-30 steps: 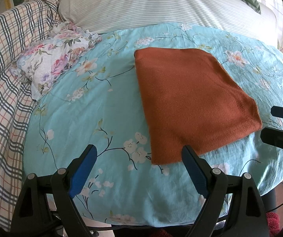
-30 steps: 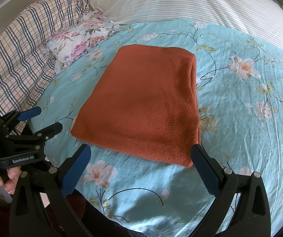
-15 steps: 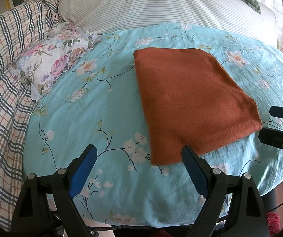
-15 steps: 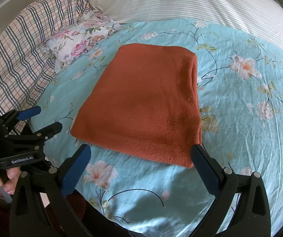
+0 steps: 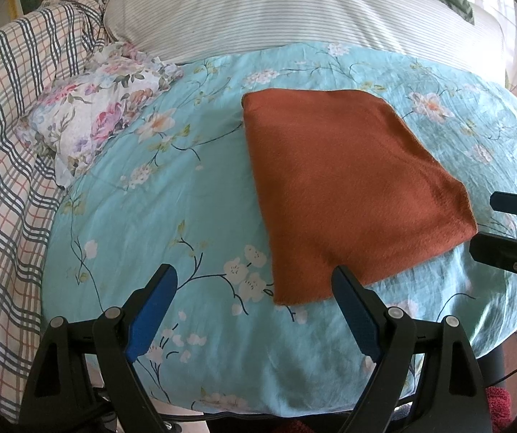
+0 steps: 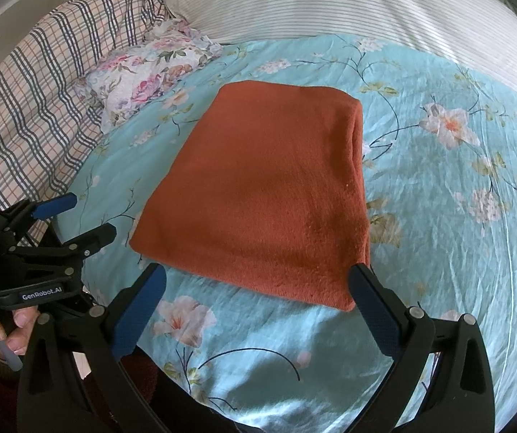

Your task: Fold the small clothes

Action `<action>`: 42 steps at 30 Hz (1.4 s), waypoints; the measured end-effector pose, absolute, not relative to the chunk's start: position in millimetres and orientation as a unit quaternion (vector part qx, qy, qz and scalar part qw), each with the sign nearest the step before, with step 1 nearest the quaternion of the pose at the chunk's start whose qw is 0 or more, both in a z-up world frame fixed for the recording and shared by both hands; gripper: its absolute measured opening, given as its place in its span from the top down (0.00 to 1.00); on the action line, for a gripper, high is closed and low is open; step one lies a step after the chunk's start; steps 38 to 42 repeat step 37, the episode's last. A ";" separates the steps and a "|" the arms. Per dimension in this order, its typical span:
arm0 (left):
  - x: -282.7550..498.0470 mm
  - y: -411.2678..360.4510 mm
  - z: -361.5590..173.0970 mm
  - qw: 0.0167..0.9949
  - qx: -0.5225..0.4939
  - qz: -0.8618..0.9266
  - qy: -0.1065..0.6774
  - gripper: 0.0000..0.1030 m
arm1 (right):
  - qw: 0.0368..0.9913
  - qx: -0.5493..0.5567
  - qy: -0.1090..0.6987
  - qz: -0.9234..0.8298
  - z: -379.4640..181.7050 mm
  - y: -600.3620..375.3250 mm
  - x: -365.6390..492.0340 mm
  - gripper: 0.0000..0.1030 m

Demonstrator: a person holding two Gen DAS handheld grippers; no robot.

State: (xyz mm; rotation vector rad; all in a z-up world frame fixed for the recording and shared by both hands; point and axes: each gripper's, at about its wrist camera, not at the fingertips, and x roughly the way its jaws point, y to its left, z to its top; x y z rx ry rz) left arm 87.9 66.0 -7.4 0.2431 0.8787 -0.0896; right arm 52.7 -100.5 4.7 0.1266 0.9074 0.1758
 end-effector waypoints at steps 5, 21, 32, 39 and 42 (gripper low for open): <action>88.9 65.5 -6.8 0.897 0.118 -0.044 0.424 0.15 | 0.893 0.060 0.437 0.086 6.2 -98.7 55.3 0.02; 113.3 65.5 -4.1 0.901 0.121 -0.038 0.414 0.15 | 0.894 0.071 0.435 0.082 5.0 -117.6 86.5 0.02; 140.6 73.6 -4.7 0.902 0.085 -0.028 0.422 0.13 | 0.895 0.074 0.433 0.082 4.7 -114.4 97.4 0.02; 146.5 71.4 -13.6 0.901 0.078 -0.029 0.425 0.13 | 0.891 0.093 0.435 0.087 -7.1 -117.8 109.3 0.02; 146.5 71.4 -13.6 0.901 0.078 -0.029 0.425 0.13 | 0.891 0.093 0.435 0.087 -7.1 -117.8 109.3 0.02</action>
